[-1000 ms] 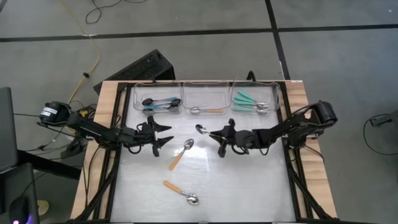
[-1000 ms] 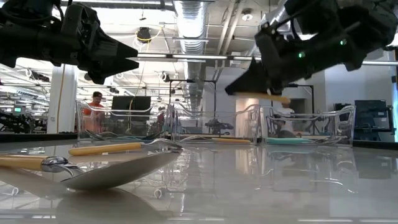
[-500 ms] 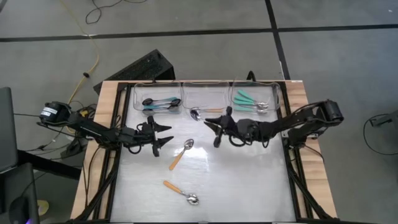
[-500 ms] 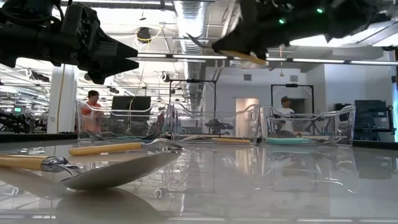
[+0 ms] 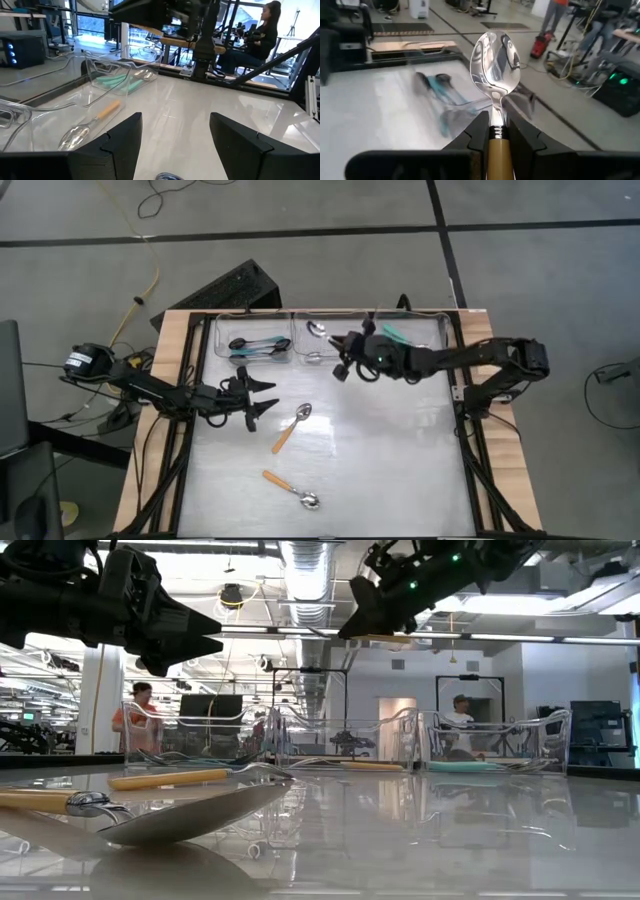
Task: Sort silverware by color (type)
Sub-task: Put the middle right yellow spoon into the top center transparent bin
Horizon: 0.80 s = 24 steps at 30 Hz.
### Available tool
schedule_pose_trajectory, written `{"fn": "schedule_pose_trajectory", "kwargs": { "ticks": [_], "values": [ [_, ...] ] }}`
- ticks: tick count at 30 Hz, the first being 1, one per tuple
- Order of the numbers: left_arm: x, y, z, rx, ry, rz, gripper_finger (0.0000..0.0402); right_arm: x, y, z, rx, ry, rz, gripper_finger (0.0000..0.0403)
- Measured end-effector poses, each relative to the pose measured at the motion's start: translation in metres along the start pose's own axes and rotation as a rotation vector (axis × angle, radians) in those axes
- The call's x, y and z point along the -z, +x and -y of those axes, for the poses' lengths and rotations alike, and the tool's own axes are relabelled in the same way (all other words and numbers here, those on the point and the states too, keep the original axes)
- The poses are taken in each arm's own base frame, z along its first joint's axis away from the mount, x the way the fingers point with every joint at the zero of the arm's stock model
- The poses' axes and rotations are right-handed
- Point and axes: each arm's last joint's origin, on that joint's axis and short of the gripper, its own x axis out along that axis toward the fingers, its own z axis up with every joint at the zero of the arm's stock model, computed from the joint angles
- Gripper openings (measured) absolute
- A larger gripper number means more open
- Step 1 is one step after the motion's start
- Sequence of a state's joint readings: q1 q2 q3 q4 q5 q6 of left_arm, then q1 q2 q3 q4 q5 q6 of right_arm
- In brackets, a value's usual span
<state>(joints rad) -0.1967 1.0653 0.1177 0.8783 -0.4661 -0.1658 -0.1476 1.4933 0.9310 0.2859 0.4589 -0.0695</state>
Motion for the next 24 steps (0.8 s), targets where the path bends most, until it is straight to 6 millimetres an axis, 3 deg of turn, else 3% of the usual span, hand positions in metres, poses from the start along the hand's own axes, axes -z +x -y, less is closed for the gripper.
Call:
{"fn": "schedule_pose_trajectory", "kwargs": {
  "ticks": [5,15,24],
  "values": [
    [0.0,0.0,-0.001,-0.019,-0.004,0.003,0.0218,0.003,0.009,0.019,-0.067,-0.074,-0.016,0.0076],
    [0.0,0.0,-0.001,-0.019,-0.005,0.004,0.0218,0.008,0.025,0.058,-0.224,-0.054,0.013,0.0076],
    [0.0,0.0,-0.001,-0.018,-0.004,0.002,0.0218,0.033,0.056,0.063,-0.248,0.014,0.014,0.0076]
  ]
}}
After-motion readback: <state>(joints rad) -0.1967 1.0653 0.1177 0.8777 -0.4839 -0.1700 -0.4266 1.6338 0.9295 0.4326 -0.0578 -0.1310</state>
